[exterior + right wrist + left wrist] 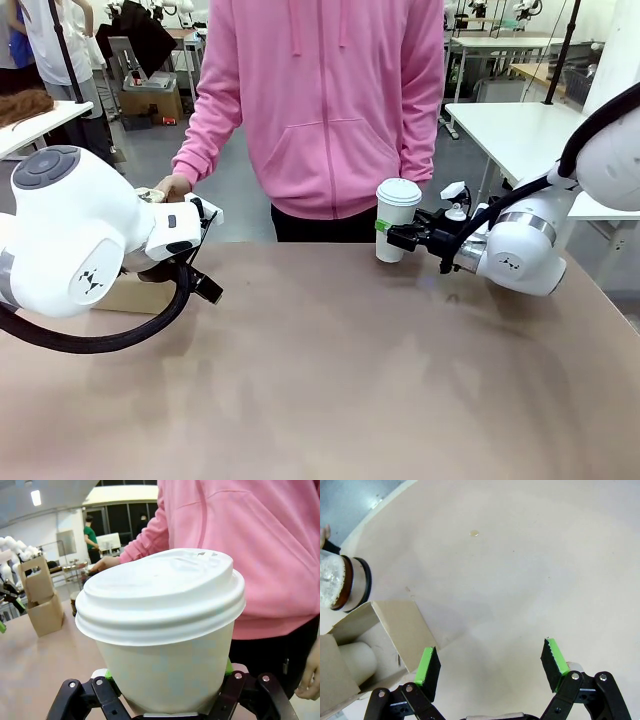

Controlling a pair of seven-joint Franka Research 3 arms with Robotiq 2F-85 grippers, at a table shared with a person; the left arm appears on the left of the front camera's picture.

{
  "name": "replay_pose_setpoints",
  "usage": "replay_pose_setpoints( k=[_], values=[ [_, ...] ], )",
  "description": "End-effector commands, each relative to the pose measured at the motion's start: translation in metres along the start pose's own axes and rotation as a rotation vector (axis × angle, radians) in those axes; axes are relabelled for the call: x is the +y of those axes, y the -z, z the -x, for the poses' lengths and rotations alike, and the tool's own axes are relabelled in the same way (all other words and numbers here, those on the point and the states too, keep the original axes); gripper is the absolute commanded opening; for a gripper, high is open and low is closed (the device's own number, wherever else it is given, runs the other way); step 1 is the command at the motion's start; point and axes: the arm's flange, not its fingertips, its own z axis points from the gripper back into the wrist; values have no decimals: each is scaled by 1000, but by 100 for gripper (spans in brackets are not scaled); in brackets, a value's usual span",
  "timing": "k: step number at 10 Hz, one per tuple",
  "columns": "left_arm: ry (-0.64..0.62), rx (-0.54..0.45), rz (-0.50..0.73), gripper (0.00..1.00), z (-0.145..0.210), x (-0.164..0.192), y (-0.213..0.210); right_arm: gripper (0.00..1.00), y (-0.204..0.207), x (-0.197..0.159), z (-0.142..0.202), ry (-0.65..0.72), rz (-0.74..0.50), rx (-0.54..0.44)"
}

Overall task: Pour a drink into a cup and package it in a carrier.
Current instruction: When a person places the Paper Cup Lid on the 600 ml Paper Cup , lift the 600 ml Paper Cup.

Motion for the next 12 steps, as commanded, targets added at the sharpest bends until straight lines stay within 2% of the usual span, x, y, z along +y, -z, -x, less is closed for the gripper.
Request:
replay_pose_setpoints(
  k=[1,4,7,9,12],
  values=[
    [-1,-1,2,100,0,0,0,80,-7,1,-46,0,12,-4],
    [-1,-1,2,100,0,0,0,80,-24,22,-121,9,-12,-1],
    [-1,-1,2,100,0,0,0,80,-60,70,-203,-28,-28,16],
    [-1,-1,2,100,0,0,0,80,-75,92,-227,-25,-77,35],
    [-1,-1,2,100,0,0,0,80,-81,119,-240,0,-150,51]
  ],
)
